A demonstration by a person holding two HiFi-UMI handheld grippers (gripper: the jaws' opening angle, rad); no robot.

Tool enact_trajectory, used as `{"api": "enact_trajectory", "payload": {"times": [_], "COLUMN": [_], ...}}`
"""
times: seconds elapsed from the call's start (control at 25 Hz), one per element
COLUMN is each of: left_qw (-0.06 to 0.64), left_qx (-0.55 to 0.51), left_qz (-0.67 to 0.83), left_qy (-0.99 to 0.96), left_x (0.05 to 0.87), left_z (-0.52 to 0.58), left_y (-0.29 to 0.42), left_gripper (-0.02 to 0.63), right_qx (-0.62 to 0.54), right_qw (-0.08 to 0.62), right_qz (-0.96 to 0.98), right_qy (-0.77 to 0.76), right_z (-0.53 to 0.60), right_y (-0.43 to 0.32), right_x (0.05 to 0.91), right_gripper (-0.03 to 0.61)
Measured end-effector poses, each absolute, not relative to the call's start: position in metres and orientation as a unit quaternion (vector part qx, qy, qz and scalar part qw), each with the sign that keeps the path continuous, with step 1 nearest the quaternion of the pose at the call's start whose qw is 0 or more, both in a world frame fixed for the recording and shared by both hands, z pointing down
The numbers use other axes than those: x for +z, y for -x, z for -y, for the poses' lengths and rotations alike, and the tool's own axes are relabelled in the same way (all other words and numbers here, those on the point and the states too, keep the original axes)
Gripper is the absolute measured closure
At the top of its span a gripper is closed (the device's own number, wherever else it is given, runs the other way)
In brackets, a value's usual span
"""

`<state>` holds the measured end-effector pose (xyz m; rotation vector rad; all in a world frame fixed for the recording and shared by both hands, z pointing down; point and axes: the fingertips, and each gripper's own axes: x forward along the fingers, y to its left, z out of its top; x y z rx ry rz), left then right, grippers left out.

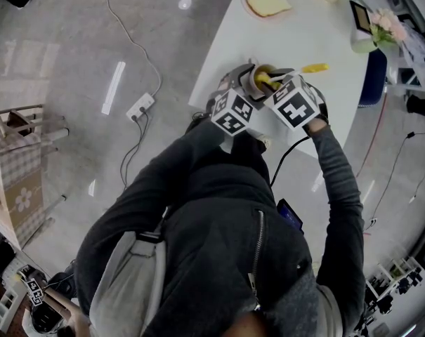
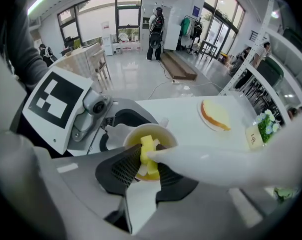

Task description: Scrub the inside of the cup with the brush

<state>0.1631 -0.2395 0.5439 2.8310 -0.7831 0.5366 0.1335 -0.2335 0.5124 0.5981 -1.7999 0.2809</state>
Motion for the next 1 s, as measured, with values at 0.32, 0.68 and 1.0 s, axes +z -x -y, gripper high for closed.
{"api": "enact_trajectory", "payload": {"times": [0.32,0.68,1.0], "left_qw": [0.077,0.078,0.077], "left_qx": [0.177,0.177,0.177], "left_qz": [0.262,0.261,0.262], "left_qy": [-0.946,-0.946,-0.946], "left_x": [0.544,0.544,0.543], "left_z": [0.239,0.239,0.239], "left_y": [-0.162,-0.161,-0.162], "left_gripper": [0.202,0.202,0.202], "right_qx": [0.139,0.146,0.146], "right_qw": [0.558,0.545,0.534], "right_qz": [0.779,0.783,0.789], "right_qy": [-0.251,-0.262,-0.267], "right_z": [0.231,0.234,0.236], "right_y": [-0.124,-0.118,-0.115], "right_x": [0.510,0.508,0.507], "right_gripper": [0.483,0.483,0.485]}}
